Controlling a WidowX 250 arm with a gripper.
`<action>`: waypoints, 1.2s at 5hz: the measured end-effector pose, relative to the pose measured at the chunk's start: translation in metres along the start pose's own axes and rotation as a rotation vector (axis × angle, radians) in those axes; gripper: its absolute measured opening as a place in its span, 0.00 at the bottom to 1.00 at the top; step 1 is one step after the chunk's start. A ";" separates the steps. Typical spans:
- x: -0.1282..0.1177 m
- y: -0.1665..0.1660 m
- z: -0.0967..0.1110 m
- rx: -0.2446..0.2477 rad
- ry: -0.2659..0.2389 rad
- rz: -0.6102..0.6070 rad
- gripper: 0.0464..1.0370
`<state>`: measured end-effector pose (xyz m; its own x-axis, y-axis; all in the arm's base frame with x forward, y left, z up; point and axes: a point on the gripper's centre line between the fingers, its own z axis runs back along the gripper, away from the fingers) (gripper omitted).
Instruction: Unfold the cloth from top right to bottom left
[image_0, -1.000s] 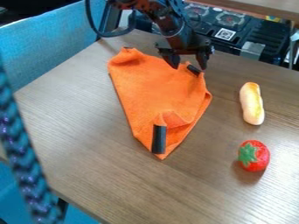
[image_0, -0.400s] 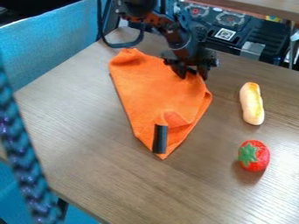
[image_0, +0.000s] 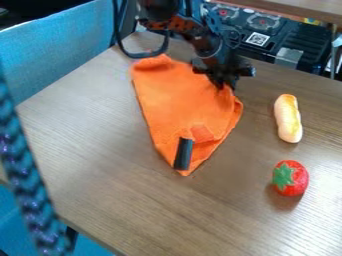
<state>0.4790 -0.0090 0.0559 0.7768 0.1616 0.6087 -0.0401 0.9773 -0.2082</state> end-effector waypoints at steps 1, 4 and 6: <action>0.002 -0.005 0.000 -0.034 -0.012 -0.015 0.50; 0.005 -0.004 0.001 -0.080 -0.035 -0.024 0.65; 0.006 -0.008 0.002 -0.119 -0.049 -0.043 0.22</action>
<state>0.4830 -0.0151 0.0627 0.7446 0.1292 0.6548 0.0694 0.9608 -0.2685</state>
